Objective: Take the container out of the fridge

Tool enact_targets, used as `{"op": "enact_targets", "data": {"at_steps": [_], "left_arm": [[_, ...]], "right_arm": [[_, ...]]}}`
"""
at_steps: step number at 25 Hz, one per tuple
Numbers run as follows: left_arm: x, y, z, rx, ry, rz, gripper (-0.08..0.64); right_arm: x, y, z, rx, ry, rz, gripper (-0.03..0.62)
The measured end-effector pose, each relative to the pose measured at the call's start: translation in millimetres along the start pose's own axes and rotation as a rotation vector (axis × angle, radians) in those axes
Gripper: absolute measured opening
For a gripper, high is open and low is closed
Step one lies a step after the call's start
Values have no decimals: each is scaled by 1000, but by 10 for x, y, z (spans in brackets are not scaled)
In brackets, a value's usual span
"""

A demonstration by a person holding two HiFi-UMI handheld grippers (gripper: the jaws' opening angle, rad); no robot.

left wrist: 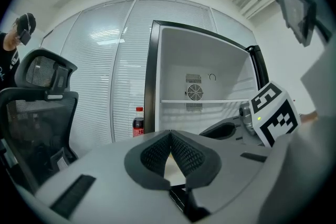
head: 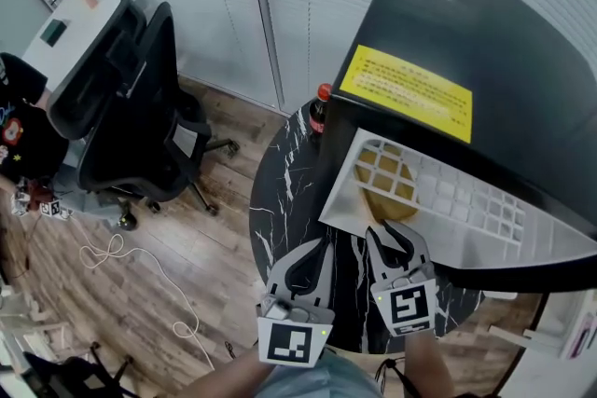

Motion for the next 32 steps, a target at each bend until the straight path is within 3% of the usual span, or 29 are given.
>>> {"op": "enact_targets", "data": {"at_steps": [32], "left_arm": [[228, -116, 169, -41, -66, 11, 14]], "right_arm": [[463, 45, 256, -35, -220, -59, 101]]}}
Point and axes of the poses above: the fingertips, and each gripper's own axes: x forward along the fingers, y to its right, z out of its underside, the point moved 6 cm from there along -x, backward along the fingers, and after that the axes turned 10 degrees about -y, right-handed, at the moved point
